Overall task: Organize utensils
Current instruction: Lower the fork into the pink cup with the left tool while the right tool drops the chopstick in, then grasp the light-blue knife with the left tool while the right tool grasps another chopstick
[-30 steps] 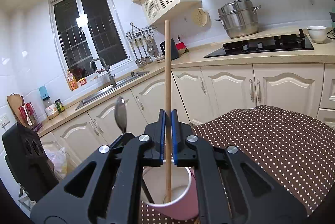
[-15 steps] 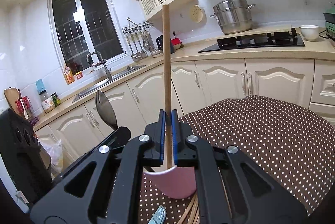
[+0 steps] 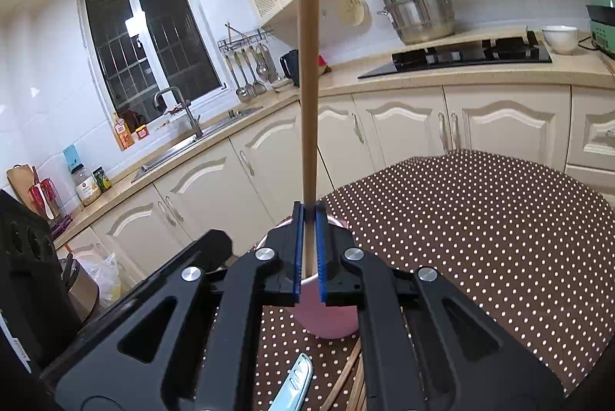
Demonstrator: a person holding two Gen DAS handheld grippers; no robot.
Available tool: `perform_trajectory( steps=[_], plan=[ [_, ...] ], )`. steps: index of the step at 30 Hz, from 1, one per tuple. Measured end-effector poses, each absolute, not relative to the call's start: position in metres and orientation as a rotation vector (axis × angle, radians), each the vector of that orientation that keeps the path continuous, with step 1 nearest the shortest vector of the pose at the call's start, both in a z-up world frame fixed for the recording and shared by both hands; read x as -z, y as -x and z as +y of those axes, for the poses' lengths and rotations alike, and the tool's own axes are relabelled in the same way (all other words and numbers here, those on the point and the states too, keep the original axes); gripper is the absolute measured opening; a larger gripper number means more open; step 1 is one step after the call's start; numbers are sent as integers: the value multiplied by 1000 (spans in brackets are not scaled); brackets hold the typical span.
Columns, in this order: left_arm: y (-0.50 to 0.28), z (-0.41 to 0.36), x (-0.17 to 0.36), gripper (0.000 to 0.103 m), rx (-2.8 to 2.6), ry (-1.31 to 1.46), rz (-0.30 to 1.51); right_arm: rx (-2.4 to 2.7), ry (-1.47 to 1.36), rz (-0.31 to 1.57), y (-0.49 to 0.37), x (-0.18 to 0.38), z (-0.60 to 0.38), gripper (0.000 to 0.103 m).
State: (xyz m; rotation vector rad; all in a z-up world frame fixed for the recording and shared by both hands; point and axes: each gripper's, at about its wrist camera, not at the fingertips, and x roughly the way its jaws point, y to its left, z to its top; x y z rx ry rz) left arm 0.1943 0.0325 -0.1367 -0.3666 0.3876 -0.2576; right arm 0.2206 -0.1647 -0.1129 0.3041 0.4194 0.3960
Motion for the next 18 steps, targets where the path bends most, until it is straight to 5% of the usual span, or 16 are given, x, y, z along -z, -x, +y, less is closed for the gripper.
perform_trajectory(
  steps=[7,9,11,12,18],
  plan=[
    [-185,39,134,54,229,353,431,-386,-293,447,-214,114,-161,8],
    [-182,42,134,54,220,344,460,-381,-299,448,-212,114,-163,14],
    [-180,45,134,54,216,343,487,-377,-309,443,-209,113,-166,41],
    [-179,46,135,54,216,346,501,-379,-313,437,-208,112,-166,47],
    [-172,48,138,55,199,290,573,-379,-307,427,-198,107,-172,52]
  ],
)
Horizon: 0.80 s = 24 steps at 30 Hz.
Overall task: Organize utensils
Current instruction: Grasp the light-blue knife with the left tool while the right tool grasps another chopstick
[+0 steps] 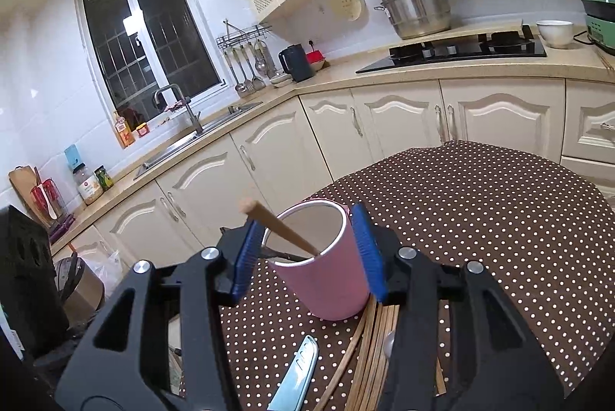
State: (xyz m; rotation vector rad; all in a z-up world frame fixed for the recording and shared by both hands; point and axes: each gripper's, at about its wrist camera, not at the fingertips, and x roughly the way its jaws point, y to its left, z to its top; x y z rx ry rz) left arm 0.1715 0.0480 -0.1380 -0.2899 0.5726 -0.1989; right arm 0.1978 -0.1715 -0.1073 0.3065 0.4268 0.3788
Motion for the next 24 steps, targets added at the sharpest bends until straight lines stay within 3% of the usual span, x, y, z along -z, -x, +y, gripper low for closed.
perform_trajectory(
  steps=[14,24],
  plan=[
    [-185,10,200,55,221,28,1023,-327,-143,550,-173,127,-204,59],
    [-197,-3,227,55,171,-16,1139,-265,-81,746,-184,156,-229,58]
  ],
)
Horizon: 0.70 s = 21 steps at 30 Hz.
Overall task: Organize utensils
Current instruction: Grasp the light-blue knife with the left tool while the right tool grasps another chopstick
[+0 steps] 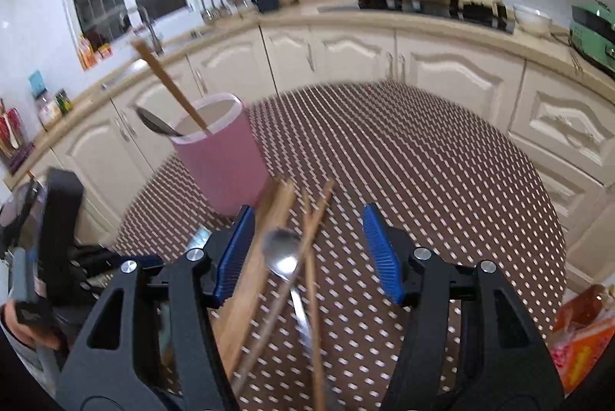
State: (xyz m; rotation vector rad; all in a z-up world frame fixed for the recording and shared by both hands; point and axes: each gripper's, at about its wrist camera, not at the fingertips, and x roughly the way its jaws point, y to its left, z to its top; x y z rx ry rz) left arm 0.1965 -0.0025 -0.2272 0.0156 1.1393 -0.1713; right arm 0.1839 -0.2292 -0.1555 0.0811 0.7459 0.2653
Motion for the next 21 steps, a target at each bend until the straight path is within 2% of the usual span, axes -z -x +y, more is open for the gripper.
perform_trajectory(
  steps=[5,11,13,15,17,18,20,21],
  plan=[
    [-198,-2,227,55,171,-13,1141,-274,-53,903,-197,179,-234,58],
    [-215,-20,230,55,121,-98,1145,-299,11,999,-209,193,-220,58],
    [-219,-20,228,55,116,-83,1149,-304,34,1030,-212,196,-214,53],
    [-220,-20,228,52,114,-76,1145,-290,60,1049,-216,198,-211,45],
    [-221,-18,226,44,101,-69,1140,-289,65,1073,-220,201,-209,39],
    [-222,-16,226,42,93,-67,1137,-292,68,1086,-223,203,-208,37],
    [-223,-10,225,31,88,-57,1135,-296,83,1118,-227,207,-205,35],
    [-224,-9,224,30,84,-53,1135,-301,80,1125,-229,207,-204,35]
  ],
)
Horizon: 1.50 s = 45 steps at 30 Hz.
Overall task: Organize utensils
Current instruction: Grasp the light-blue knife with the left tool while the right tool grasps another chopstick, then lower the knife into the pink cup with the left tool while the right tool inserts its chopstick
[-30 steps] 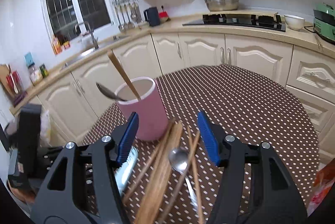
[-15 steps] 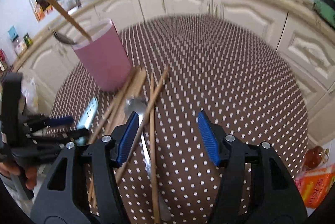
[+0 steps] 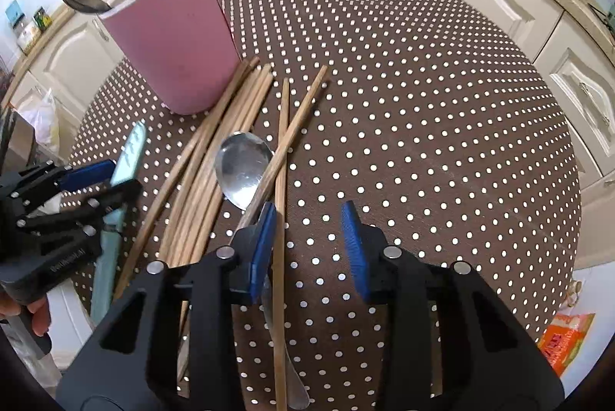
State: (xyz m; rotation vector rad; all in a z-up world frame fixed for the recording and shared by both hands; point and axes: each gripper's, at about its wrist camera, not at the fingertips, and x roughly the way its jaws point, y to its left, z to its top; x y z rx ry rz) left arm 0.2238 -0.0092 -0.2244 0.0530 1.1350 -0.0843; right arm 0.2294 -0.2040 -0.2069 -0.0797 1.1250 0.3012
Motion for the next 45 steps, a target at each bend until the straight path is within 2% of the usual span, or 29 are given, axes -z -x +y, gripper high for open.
perform_trajectory(
  steps=[4,6,8,18,32,45],
  plan=[
    [-227,-8,226,29,86,-28,1136,-288,138,1164,-237,213,-195,32],
    [-226,-7,226,28,87,-13,1132,-266,163,1172,-242,212,-193,22],
    [-226,-2,225,27,99,24,1124,-258,159,1179,-253,210,-190,7],
    [-216,16,213,25,122,166,1047,-179,37,1092,-254,196,-235,6],
    [-173,34,152,24,147,261,727,-336,-196,688,-210,115,-260,6],
    [-164,37,108,24,216,297,543,-386,-260,417,-213,82,-232,6]
  ],
)
